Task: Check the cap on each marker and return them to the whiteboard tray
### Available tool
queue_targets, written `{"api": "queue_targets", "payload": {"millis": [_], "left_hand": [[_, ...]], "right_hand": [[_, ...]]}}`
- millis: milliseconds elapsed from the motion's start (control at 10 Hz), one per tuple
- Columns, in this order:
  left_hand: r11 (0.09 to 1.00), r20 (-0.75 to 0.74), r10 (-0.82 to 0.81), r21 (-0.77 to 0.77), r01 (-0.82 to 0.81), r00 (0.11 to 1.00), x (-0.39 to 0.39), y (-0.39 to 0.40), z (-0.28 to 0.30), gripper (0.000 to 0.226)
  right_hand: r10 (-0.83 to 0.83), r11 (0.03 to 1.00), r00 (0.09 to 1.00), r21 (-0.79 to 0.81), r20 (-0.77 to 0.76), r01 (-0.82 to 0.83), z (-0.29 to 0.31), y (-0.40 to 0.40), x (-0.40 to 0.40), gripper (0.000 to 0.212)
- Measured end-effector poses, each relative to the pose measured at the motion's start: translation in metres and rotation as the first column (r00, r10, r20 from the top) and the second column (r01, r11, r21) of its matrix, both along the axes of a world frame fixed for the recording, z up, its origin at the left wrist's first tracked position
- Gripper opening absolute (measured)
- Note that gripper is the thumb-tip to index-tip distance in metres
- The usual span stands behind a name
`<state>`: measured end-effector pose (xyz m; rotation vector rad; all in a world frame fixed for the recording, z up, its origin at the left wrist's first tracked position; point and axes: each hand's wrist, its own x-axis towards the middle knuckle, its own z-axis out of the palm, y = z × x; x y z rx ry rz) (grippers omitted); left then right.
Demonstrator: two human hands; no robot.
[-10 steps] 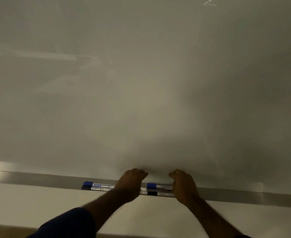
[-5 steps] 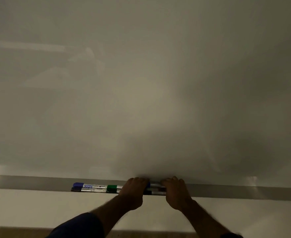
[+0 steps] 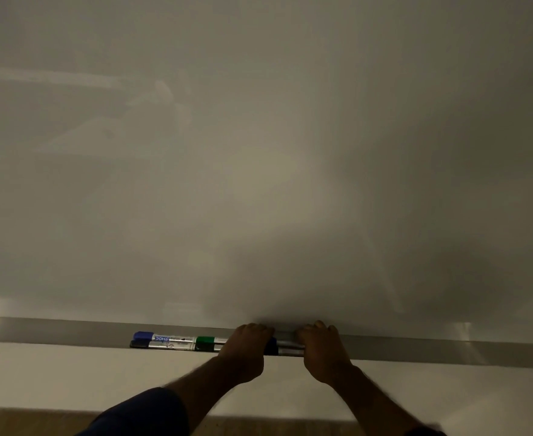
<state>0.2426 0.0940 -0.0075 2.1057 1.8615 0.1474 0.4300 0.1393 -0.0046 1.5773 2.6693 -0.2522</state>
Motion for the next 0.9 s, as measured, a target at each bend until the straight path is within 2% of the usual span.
{"api": "queue_targets", "payload": {"millis": [500, 700, 900], "left_hand": [[1.000, -0.037, -0.022, 0.001, 0.023, 0.999, -0.003, -0.004, -0.002, 0.056], [0.996, -0.027, -0.019, 0.089, 0.021, 0.999, -0.006, -0.011, 0.001, 0.059], [0.893, 0.030, 0.019, 0.449, -0.030, 0.999, -0.024, -0.024, 0.018, 0.053]], "right_hand": [[0.001, 1.000, 0.999, -0.026, -0.034, -0.002, -0.001, -0.004, 0.002, 0.035], [0.001, 1.000, 0.999, -0.002, -0.047, -0.001, 0.001, -0.009, 0.000, 0.039], [0.036, 0.984, 0.979, 0.178, -0.199, 0.000, 0.018, -0.015, -0.005, 0.037]]}}
